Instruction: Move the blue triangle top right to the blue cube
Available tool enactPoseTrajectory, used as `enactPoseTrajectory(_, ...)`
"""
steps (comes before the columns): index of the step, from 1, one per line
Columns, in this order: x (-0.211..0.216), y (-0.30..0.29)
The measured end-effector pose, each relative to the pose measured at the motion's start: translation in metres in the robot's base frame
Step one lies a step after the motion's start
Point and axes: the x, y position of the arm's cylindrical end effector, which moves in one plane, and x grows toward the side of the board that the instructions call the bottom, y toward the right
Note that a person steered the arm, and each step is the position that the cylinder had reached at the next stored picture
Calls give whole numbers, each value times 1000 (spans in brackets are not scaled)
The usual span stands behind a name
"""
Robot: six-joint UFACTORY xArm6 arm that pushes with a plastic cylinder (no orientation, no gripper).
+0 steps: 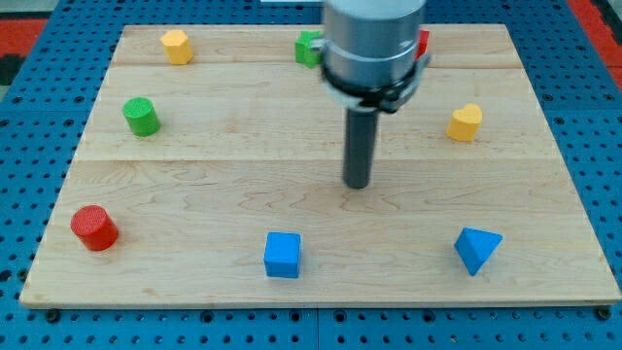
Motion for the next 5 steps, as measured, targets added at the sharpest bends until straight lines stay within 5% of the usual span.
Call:
enactPoseTrajectory(1,-8,80)
enactPoseTrajectory(2,-7,98)
enactPoseTrajectory(4,81,176)
enactPoseTrajectory(5,109,110)
